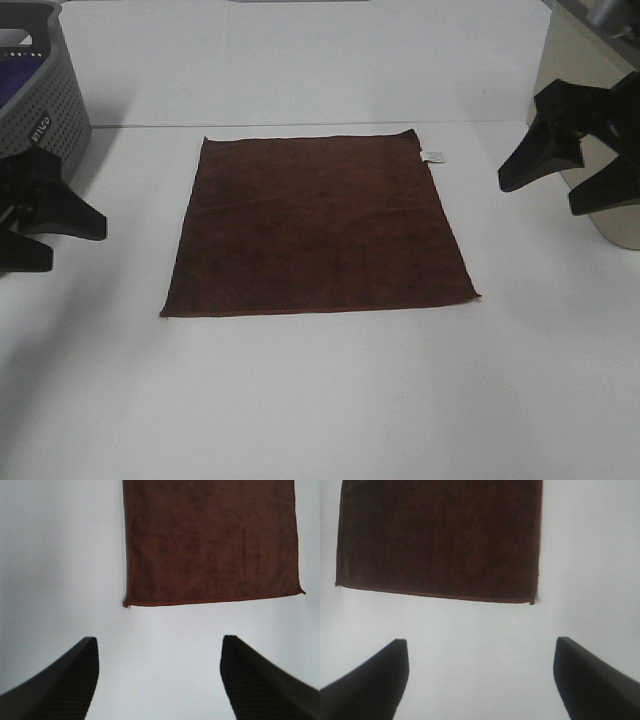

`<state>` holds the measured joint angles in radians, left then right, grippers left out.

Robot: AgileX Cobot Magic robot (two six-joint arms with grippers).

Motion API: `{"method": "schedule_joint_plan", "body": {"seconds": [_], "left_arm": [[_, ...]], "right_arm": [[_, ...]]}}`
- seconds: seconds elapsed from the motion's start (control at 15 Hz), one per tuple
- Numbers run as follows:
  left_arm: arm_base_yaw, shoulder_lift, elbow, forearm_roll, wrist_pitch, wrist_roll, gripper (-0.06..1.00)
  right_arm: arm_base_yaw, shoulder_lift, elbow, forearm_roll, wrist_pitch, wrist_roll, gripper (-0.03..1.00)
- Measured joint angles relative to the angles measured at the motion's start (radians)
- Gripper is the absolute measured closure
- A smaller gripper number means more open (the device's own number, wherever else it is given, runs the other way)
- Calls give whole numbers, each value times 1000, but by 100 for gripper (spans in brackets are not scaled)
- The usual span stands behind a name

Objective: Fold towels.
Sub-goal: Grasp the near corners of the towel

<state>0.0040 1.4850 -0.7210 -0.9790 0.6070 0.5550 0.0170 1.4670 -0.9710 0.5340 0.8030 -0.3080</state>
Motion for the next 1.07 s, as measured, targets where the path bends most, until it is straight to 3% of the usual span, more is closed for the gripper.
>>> {"method": "schedule_joint_plan", "body": {"seconds": [0.13, 0.4, 0.6, 1.07], "left_arm": [[0, 140, -63, -32, 30, 8, 26], [0, 376, -216, -50, 119, 60, 21], [0, 500, -309, -61, 149, 98, 21], [0, 621, -392, -187, 196, 225, 21]], "right_arm": [[-6, 107, -33, 56, 15, -63, 21], [-100, 343, -101, 225, 80, -255, 21], [-105, 477, -167, 224, 120, -347, 21], [-105, 648, -274, 206, 126, -373, 21]]}}
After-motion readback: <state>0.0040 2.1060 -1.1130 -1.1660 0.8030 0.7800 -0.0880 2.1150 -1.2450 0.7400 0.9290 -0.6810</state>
